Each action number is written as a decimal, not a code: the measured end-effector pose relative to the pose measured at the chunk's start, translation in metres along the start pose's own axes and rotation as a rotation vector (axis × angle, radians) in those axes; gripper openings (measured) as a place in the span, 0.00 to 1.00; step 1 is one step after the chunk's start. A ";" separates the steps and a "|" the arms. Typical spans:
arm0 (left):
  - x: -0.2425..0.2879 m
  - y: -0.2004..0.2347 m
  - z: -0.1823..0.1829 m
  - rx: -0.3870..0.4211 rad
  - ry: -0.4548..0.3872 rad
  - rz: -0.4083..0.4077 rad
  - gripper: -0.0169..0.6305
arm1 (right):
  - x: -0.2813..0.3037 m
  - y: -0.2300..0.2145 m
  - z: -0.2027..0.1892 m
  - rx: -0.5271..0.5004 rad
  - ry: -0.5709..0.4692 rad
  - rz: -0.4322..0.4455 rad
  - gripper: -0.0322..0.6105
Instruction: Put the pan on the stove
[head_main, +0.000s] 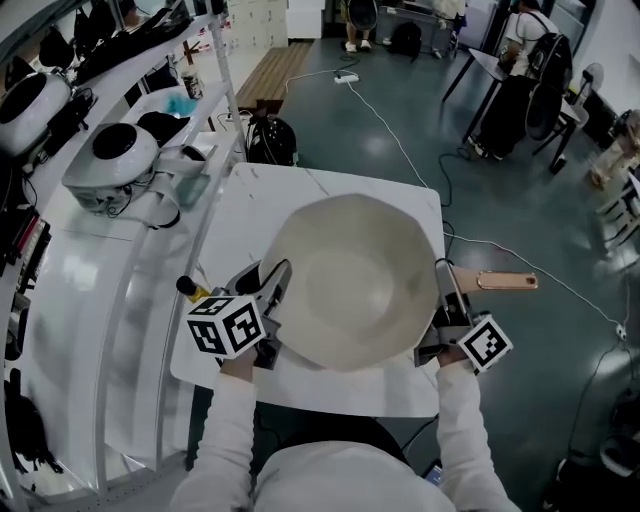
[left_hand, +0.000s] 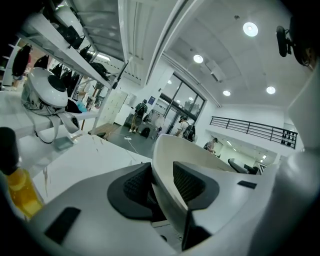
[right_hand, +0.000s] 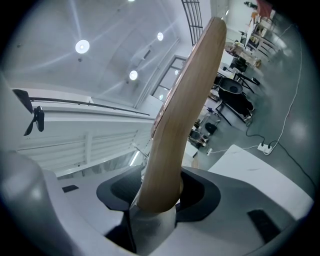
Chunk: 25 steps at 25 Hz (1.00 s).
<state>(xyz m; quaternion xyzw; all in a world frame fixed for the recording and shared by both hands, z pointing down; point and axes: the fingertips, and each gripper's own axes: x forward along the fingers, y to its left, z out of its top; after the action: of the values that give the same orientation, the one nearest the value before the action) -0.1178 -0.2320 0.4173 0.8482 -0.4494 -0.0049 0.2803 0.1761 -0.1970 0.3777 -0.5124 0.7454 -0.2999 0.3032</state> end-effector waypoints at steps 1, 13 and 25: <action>0.002 0.002 0.001 0.001 0.000 0.005 0.24 | 0.004 -0.002 0.000 0.001 0.003 0.001 0.40; 0.037 0.026 0.004 -0.016 0.013 0.059 0.24 | 0.050 -0.036 -0.005 0.037 0.055 -0.002 0.40; 0.062 0.032 0.004 -0.016 0.024 0.094 0.24 | 0.072 -0.062 -0.001 0.052 0.080 -0.003 0.40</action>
<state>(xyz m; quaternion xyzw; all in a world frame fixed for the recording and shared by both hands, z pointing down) -0.1065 -0.2956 0.4445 0.8239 -0.4852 0.0146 0.2923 0.1904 -0.2834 0.4147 -0.4931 0.7480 -0.3401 0.2860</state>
